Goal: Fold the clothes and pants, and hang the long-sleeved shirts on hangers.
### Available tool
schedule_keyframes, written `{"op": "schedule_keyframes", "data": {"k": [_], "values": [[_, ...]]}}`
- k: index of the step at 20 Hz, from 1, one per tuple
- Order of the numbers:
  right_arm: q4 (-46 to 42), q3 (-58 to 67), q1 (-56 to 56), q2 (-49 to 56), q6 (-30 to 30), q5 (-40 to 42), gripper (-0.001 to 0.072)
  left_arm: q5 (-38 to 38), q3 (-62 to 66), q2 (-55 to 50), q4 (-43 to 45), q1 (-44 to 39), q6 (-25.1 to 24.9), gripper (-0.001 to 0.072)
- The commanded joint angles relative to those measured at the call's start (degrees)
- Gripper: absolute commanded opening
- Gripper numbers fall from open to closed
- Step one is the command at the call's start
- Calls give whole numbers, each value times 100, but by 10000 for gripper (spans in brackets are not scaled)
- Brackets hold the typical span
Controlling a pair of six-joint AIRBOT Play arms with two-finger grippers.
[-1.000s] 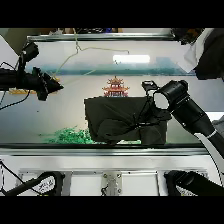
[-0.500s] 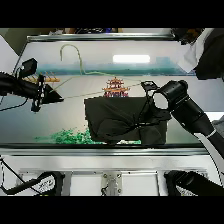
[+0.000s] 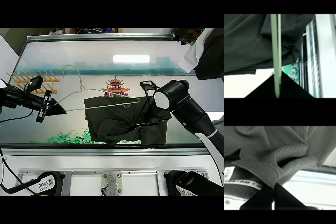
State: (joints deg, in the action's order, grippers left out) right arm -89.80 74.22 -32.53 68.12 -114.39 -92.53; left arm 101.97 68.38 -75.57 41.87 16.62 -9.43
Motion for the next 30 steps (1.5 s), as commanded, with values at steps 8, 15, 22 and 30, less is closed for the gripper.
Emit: {"op": "schedule_keyframes", "data": {"k": [8, 15, 22, 30], "values": [[7, 1412, 977, -173, 876, -1300, 16, -542, -1521, -90, -804, -400, -800, 14], [7, 1554, 988, -175, 903, -1298, 16, -802, -1554, -796, -841, -1091, -772, 12], [9, 1556, 988, -175, 857, -1298, 16, -1266, -1554, -876, -852, -1263, -533, 12], [17, 1554, 979, -173, 861, -1080, 16, -1904, -1552, -879, -901, -1893, -664, 13]]}}
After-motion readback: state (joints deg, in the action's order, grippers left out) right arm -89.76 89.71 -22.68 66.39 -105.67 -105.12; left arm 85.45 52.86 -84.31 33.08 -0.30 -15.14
